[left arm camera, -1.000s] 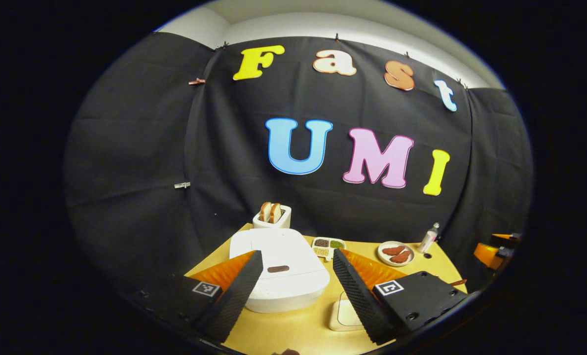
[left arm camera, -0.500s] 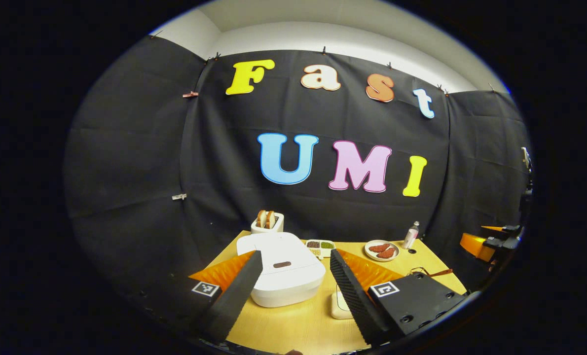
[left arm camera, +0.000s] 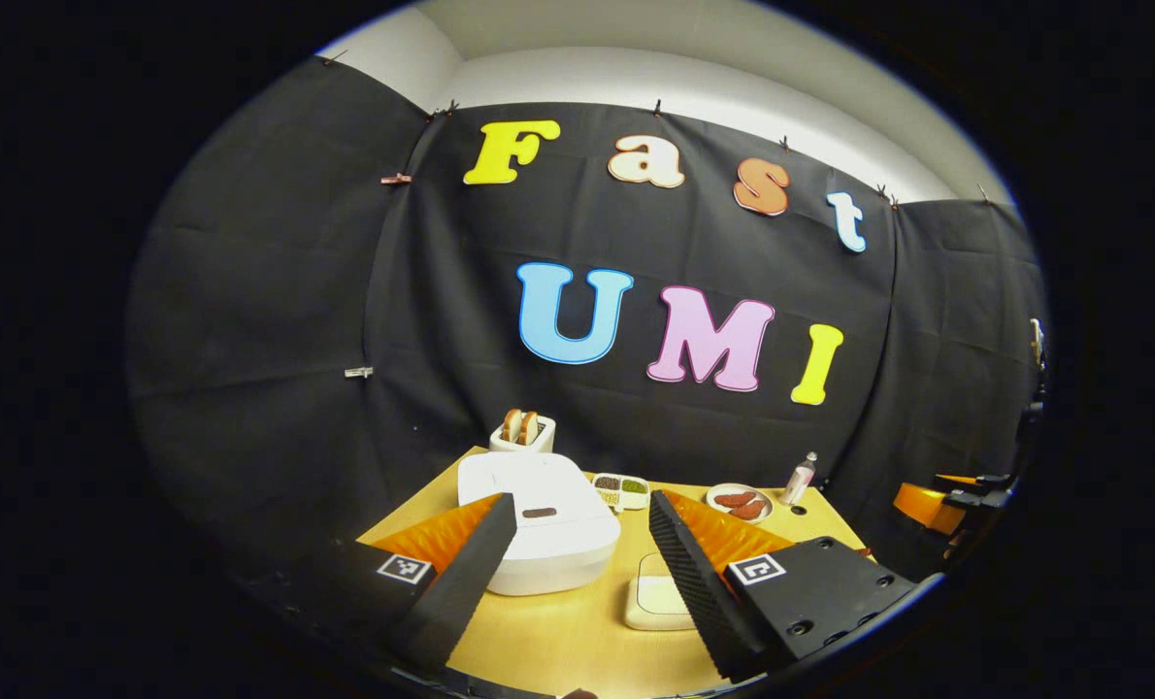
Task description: Close the left gripper, press the button to open the rice cooker; take a wooden spoon from the chopstick holder with the right hand, scoop a spoonful of rice and pour it into the rice cooker, then put the wooden spoon back into the chopstick holder.
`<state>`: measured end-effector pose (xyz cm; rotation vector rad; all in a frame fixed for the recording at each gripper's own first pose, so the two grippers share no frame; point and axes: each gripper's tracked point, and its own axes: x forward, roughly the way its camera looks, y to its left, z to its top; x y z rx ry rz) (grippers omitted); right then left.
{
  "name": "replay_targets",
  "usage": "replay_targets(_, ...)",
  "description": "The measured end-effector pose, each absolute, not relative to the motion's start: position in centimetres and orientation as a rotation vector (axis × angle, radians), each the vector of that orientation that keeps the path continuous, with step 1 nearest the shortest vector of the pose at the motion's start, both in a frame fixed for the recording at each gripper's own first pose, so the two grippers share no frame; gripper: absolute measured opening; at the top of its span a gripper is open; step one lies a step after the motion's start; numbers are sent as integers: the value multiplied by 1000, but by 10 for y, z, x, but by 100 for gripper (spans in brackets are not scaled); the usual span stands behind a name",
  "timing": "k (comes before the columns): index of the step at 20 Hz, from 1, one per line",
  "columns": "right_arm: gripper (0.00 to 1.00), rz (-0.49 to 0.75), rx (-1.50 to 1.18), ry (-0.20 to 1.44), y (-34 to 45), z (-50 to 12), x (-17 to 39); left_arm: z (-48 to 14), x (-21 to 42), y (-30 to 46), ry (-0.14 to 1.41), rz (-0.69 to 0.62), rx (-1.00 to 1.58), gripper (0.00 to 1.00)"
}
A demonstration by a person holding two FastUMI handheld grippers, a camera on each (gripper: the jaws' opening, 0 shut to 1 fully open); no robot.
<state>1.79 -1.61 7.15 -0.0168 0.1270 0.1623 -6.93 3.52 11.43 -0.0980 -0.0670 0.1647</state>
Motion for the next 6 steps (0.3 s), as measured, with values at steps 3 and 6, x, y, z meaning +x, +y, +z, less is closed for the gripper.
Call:
replay_targets(3,99,195,-13,94,-31,83,17,106,-80,23,-50,188,-130,95)
replay_targets(6,100,224,9,85,-49,91,12,100,-95,14,-46,217,-158,95)
